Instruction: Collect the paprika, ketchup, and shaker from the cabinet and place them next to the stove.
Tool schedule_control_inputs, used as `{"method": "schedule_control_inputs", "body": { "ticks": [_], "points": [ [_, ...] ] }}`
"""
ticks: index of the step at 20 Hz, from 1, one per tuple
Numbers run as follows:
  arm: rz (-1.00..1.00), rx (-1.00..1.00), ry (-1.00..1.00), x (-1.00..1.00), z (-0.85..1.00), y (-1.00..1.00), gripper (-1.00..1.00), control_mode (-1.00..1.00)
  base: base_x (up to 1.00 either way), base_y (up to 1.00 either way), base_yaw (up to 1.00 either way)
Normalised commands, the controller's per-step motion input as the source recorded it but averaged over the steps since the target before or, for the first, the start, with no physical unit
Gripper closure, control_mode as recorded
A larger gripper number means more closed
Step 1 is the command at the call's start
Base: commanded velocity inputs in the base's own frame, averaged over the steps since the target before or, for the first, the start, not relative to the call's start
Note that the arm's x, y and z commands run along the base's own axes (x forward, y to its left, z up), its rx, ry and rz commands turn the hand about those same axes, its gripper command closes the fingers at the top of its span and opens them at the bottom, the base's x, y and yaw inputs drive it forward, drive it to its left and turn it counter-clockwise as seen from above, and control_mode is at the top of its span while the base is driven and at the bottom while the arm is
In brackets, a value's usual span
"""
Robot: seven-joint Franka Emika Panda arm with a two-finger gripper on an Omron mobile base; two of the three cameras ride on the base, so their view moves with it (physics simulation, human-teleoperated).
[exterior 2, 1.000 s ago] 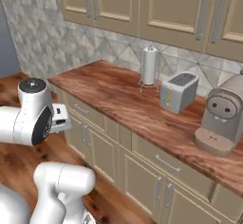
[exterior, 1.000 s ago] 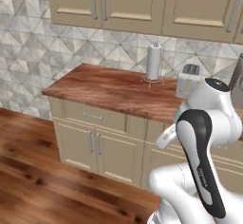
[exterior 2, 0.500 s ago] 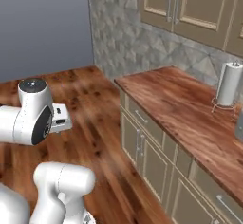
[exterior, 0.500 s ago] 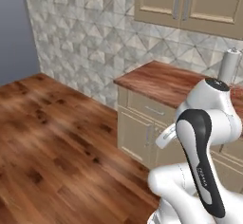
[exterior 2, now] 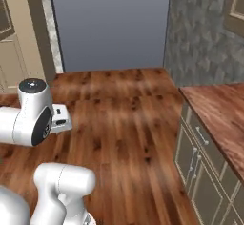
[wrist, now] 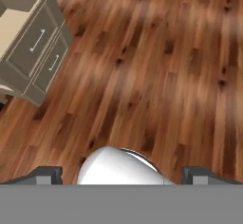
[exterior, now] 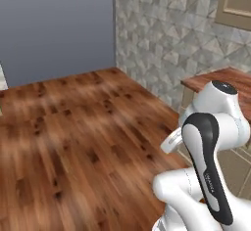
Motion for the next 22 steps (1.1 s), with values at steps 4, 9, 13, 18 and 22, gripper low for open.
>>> {"method": "schedule_control_inputs", "body": {
  "ticks": [4,9,13,18,22],
  "points": [
    [0.00,0.00,0.00,0.00,0.00,0.00,-1.00,1.00,0.46,0.35,0.49],
    [0.00,0.00,0.00,0.00,0.00,0.00,-1.00,1.00,0.76,0.16,0.43],
    [0.00,0.00,0.00,0.00,0.00,0.00,-1.00,1.00,0.96,0.01,0.40],
    [0.00,0.00,0.00,0.00,0.00,0.00,-1.00,1.00,0.96,0.00,0.39],
    [0.00,0.00,0.00,0.00,0.00,0.00,-1.00,1.00,0.93,0.00,0.40]
  ]
}}
